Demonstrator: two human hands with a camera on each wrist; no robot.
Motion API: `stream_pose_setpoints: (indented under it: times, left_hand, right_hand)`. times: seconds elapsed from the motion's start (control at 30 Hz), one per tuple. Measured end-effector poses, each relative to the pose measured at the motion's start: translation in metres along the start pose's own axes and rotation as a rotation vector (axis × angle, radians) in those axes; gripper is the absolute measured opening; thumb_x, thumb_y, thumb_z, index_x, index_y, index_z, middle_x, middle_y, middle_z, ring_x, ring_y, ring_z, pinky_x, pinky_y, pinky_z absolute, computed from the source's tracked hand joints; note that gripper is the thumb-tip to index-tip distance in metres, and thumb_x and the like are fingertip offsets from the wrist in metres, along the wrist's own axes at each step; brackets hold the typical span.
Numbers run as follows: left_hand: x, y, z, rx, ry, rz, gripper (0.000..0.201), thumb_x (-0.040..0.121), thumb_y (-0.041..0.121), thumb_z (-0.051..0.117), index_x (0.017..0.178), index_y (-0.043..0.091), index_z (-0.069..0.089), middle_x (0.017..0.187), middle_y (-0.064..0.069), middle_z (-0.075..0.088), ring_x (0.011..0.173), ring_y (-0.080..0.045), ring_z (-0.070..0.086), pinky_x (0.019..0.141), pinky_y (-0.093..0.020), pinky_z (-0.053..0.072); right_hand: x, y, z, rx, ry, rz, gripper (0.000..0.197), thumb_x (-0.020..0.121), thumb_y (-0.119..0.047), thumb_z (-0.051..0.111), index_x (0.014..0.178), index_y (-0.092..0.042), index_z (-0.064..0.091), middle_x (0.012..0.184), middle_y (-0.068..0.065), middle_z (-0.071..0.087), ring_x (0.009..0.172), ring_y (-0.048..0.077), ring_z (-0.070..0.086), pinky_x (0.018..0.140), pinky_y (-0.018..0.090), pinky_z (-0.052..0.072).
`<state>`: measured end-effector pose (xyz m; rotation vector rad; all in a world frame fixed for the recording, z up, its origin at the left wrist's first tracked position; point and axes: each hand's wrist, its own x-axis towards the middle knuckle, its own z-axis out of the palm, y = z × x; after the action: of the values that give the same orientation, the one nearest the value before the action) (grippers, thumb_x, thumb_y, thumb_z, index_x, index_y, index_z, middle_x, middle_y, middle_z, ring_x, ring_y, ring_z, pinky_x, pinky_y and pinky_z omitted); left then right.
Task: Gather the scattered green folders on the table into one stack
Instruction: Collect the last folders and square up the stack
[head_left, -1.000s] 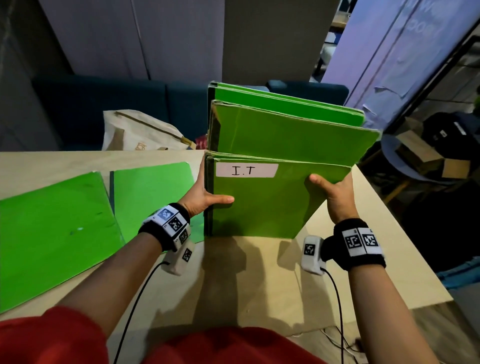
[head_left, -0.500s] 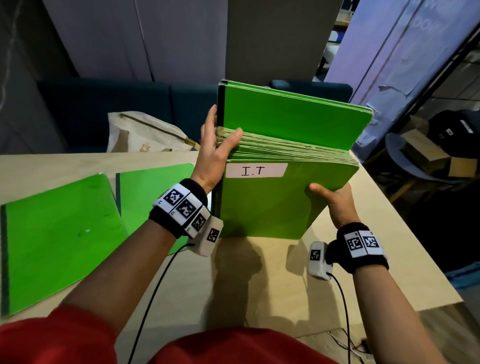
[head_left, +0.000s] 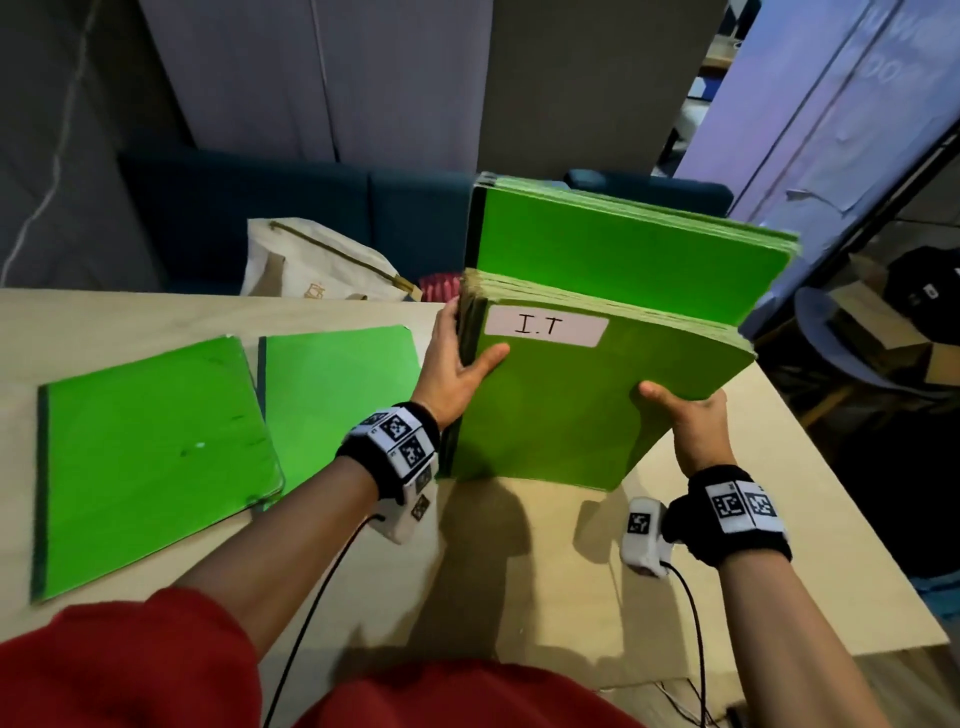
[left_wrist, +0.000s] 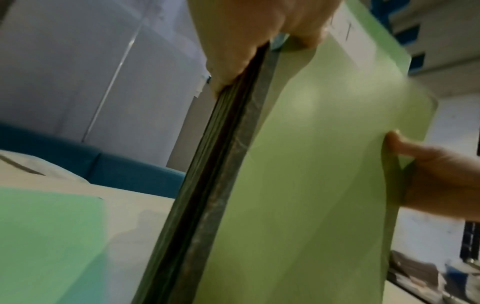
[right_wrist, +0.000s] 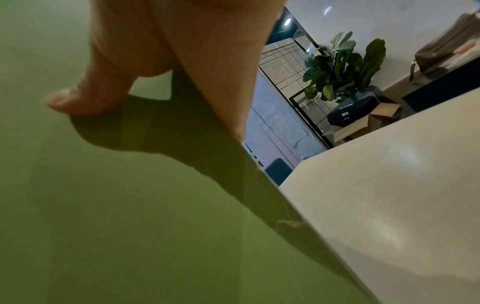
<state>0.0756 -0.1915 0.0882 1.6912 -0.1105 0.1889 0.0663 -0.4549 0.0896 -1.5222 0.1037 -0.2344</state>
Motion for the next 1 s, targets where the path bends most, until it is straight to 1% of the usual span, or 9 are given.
stream_pose_setpoints:
  times: [0.07,0.23,0.4,0.53,0.7,0.8,0.87,0.93,1.0]
  left_hand:
    - [-0.002,0.001,0.001,-0.043,0.0,0.027,0.076,0.082,0.028,0.064,0.141,0.007,0.02,0.145,-0.015,0.038,0.133,-0.019,0.036,0.112,-0.037,0.03]
    - [-0.005,-0.025,0.007,-0.082,-0.066,-0.004,0.09,0.068,0.052,0.058,0.139,0.009,0.022,0.136,-0.01,0.043,0.127,-0.02,0.042,0.107,-0.021,0.032]
    - [-0.012,-0.065,-0.057,0.503,-0.284,-0.079,0.102,0.067,0.082,0.035,0.139,0.009,0.03,0.142,-0.015,0.035,0.131,-0.022,0.033,0.11,-0.033,0.022]
    - [-0.043,-0.121,-0.183,0.832,0.162,-0.427,0.067,0.079,0.037,0.067,0.133,0.004,0.043,0.136,-0.028,0.04,0.129,-0.039,0.036,0.108,-0.04,0.027]
    - [-0.116,-0.148,-0.294,1.004,0.443,-1.025,0.106,0.069,0.044,0.074,0.146,0.009,0.012,0.154,-0.025,0.006,0.142,-0.044,0.002,0.113,-0.06,0.006]
    - [-0.137,-0.151,-0.316,0.872,0.576,-1.242,0.117,0.069,0.051,0.071,0.146,0.008,-0.004,0.154,-0.028,-0.003,0.141,-0.046,0.0,0.114,-0.059,0.008]
    - [-0.138,-0.154,-0.314,0.829,0.573,-1.285,0.117,0.068,0.054,0.07,0.146,0.005,-0.002,0.153,-0.029,0.001,0.141,-0.047,0.006,0.113,-0.057,0.012]
    - [-0.131,-0.154,-0.302,0.854,0.558,-1.212,0.114,0.064,0.052,0.075,0.144,0.004,0.01,0.152,-0.029,0.009,0.14,-0.045,0.01,0.112,-0.057,0.016]
    - [-0.12,-0.152,-0.282,0.842,0.538,-1.147,0.113,0.059,0.05,0.079,0.141,0.004,0.017,0.149,-0.029,0.013,0.138,-0.042,0.014,0.11,-0.055,0.019]
  right_hand:
    - [0.004,0.0,-0.002,-0.016,0.012,-0.002,0.069,0.058,-0.012,0.076,0.121,0.003,0.052,0.077,-0.018,0.074,0.073,0.0,0.069,0.061,0.016,0.054]
    - [0.004,0.021,-0.009,-0.122,-0.024,0.021,0.056,0.064,-0.007,0.072,0.117,-0.009,0.054,0.08,-0.026,0.072,0.077,-0.008,0.067,0.066,0.011,0.053]
    - [0.012,0.024,-0.011,-0.14,-0.026,0.059,0.087,0.048,-0.029,0.077,0.124,0.002,0.051,0.075,-0.028,0.07,0.072,-0.01,0.066,0.063,0.009,0.053]
    - [0.017,0.031,-0.014,-0.084,0.036,0.058,0.118,0.022,-0.057,0.085,0.121,-0.002,0.052,0.094,-0.012,0.072,0.076,-0.008,0.066,0.068,0.014,0.056]
    - [0.017,0.026,-0.003,-0.046,0.015,0.066,0.063,0.029,-0.051,0.085,0.085,-0.026,0.07,0.082,-0.022,0.073,0.08,-0.004,0.068,0.074,0.017,0.056]
    - [0.018,0.027,-0.004,-0.039,0.024,0.042,0.074,0.034,-0.05,0.081,0.097,-0.017,0.064,0.08,-0.025,0.072,0.077,-0.007,0.067,0.072,0.013,0.055]
    - [0.018,0.026,-0.002,-0.05,0.06,0.059,0.077,0.047,-0.046,0.081,0.111,-0.01,0.057,0.077,-0.027,0.071,0.074,-0.009,0.066,0.07,0.011,0.054]
    - [0.022,0.028,-0.002,-0.042,0.071,0.086,0.037,0.077,-0.02,0.07,0.11,-0.011,0.055,0.07,-0.032,0.068,0.068,-0.014,0.063,0.064,0.006,0.05]
    - [0.026,0.029,-0.001,-0.099,0.075,0.073,0.026,0.086,0.002,0.056,0.106,-0.014,0.054,0.069,-0.035,0.066,0.066,-0.016,0.062,0.062,0.003,0.048]
